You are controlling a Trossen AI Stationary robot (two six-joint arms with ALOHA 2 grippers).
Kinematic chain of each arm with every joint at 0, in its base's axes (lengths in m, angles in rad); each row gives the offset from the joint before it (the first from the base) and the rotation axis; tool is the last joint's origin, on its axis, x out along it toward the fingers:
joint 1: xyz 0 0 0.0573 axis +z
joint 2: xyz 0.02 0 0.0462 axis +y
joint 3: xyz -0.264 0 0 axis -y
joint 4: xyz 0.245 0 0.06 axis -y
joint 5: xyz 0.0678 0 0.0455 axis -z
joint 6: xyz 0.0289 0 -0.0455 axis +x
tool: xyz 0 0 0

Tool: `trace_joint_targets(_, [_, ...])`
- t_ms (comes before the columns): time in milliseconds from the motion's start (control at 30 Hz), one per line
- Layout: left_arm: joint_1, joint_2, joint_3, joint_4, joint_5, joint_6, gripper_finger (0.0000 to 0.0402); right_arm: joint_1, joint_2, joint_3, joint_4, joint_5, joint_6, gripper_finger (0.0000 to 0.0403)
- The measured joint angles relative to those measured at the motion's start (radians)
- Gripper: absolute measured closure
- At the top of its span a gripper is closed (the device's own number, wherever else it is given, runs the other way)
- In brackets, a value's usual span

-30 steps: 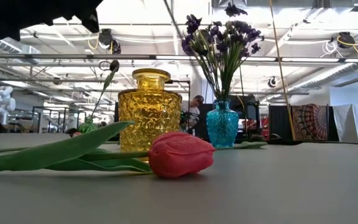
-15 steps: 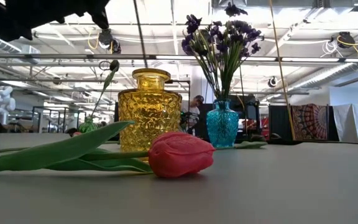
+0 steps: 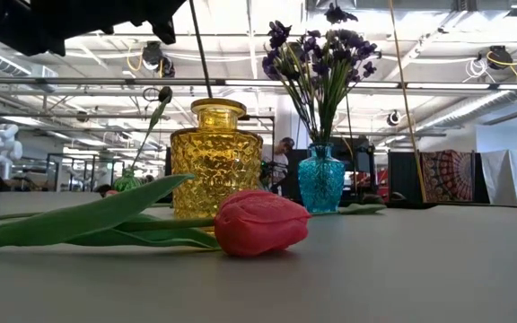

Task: Sort flowers into vase by color
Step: Put the bottom black flower into the green vase

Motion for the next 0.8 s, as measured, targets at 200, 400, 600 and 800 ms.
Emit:
trace_joint_targets(200, [0.0,0.002,0.002,0.001,-0.012,0.0,0.0326,0.0,0.0,0.0,-0.036,0.0,0.008,0.0403])
trace_joint_targets(400, [0.0,0.002,0.002,0.01,-0.027,-0.002,0.0326,0.0,0.0,0.0,-0.052,0.003,0.015,0.0403])
trace_joint_targets(600, [0.0,0.002,0.002,0.009,-0.028,-0.003,0.0326,0.0,0.0,0.0,-0.06,0.006,0.014,0.0403])
trace_joint_targets(800, [0.0,0.002,0.002,0.008,-0.03,-0.006,0.0327,0.0,0.0,0.0,-0.062,0.006,0.015,0.0403])
